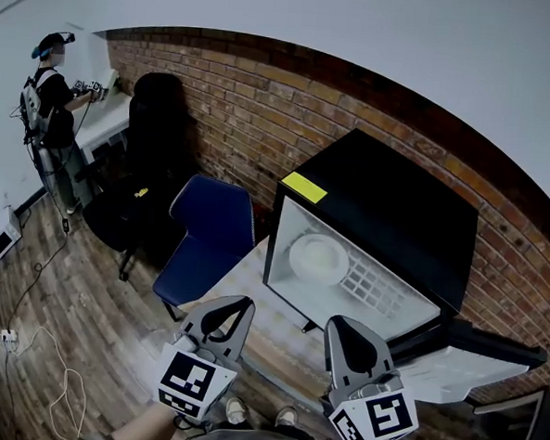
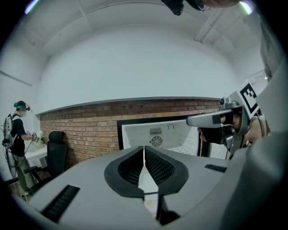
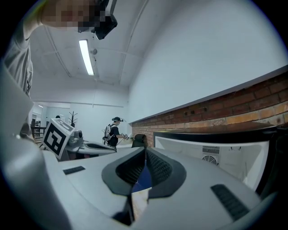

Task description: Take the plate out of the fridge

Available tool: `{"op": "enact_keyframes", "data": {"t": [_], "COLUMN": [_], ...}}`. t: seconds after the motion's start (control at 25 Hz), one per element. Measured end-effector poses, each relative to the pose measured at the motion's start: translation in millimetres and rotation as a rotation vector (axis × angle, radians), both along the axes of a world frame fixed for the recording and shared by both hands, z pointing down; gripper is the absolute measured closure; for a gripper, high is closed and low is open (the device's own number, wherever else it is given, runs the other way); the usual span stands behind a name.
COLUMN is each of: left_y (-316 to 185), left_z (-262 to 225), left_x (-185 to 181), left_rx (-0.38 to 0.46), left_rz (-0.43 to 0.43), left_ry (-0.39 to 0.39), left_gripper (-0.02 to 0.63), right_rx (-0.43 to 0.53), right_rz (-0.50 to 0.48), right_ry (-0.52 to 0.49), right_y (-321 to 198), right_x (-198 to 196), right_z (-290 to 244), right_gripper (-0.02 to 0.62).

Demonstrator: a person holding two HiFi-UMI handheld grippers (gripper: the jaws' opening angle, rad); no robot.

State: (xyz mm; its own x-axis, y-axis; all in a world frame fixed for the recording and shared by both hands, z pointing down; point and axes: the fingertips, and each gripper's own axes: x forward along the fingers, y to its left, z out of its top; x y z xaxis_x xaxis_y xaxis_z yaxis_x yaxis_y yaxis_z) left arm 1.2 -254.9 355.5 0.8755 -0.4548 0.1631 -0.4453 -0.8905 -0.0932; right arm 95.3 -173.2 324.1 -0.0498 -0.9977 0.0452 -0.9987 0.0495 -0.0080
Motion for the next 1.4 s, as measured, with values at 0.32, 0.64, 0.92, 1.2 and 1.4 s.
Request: {"op": "enact_keyframes", "data": {"t": [0.32,0.64,0.92,1.2,1.4], "left_y": [3,-9,-34,-59,-72], "left_z": [-1,-4,10,51,82], "left_x": [31,62,84,103,113], "left_rx": [-0.032,-0.059,-0.317,-0.620,-0.804], "left_rz": [0.015,0.032,0.032,0.037,0.023], "left_ry": [0.016,0.055,0.178,0.272,0.325], "left_gripper": [0.583,0.468,0.442,0.402,0.393], "right_rx": [-0.007,0.001,-0.004,-0.024,-0.042], "right_rz": [-0.012,-0.030,-0.018,-0.019,-0.016], "right_ry": [-0.002,-0.010,-0.010,-0.018,-0.017], "right_y": [1,-7,-22,-34,-40], "right_x": [18,30,44,55,61], "right_z": [1,0,3,10,15], "right_gripper": [0.563,0.563,0.563,0.563,0.563]}}
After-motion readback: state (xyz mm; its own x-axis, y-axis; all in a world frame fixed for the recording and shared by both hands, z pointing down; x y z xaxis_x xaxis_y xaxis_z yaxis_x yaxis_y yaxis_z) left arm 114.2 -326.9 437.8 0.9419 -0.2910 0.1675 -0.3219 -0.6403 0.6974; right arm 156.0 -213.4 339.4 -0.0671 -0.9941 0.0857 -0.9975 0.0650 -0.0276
